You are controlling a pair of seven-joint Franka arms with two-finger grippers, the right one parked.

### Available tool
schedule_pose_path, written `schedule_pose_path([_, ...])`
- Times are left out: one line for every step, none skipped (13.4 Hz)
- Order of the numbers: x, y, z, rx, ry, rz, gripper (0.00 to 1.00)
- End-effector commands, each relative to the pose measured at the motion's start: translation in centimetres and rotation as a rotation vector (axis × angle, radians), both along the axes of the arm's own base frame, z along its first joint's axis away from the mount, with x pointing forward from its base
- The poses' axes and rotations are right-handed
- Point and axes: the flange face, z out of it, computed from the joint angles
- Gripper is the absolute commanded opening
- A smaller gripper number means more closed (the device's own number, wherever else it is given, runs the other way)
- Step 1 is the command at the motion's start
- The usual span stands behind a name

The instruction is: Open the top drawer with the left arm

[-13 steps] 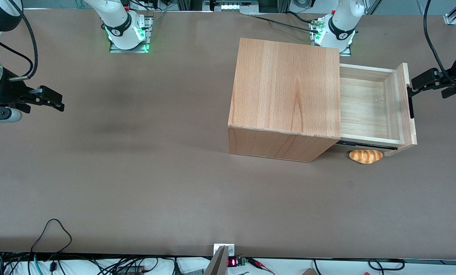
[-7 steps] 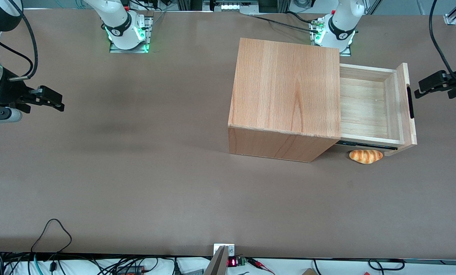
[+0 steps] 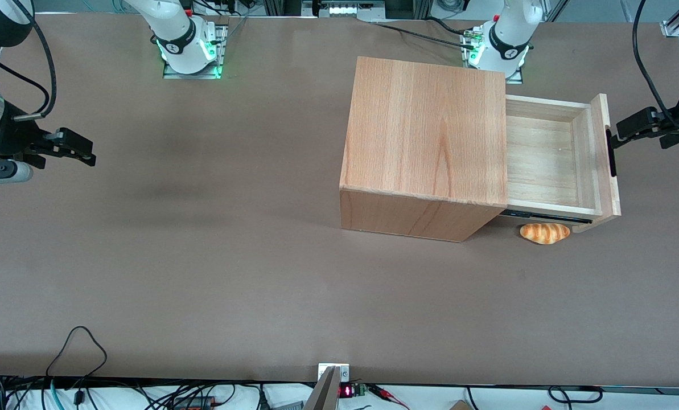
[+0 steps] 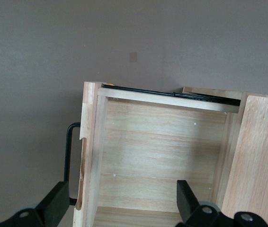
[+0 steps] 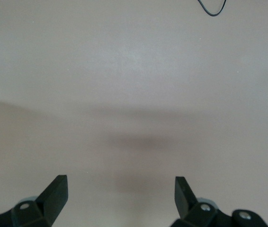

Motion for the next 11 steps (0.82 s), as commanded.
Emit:
schedule_pose_path([-0.5,0.0,0.9,0.011,-0.008,0.011,1.00])
schedule_pose_path([-0.7,0.0,0.6,0.010,0.000,0.013,1.00])
schedule_pose_path([-1.0,0.0,0.4,0.010,0.003,0.013,1.00])
schedule_pose_path([-1.1,-0.2,0.3,0.011,0.003,0.009,1.00])
schedule_pose_path([-1.2,-0.4,0.5,0.016,0.000,0.003,1.00])
schedule_pose_path([-1.2,-1.2,0.5,0.037,-0.001,-0.015,1.00])
schedule_pose_path([-1.4,-1.3,0.7,0.046,-0.001,-0.029,1.00])
schedule_pose_path([-1.8,-1.2,1.2,0.046,-0.004,-0.030,1.00])
schedule_pose_path([-1.9,-1.2,1.2,0.046,-0.004,-0.030,1.00])
schedule_pose_path([-1.9,-1.2,1.3,0.046,-0.004,-0.031,1.00])
schedule_pose_path([-1.9,-1.2,1.3,0.046,-0.004,-0.031,1.00])
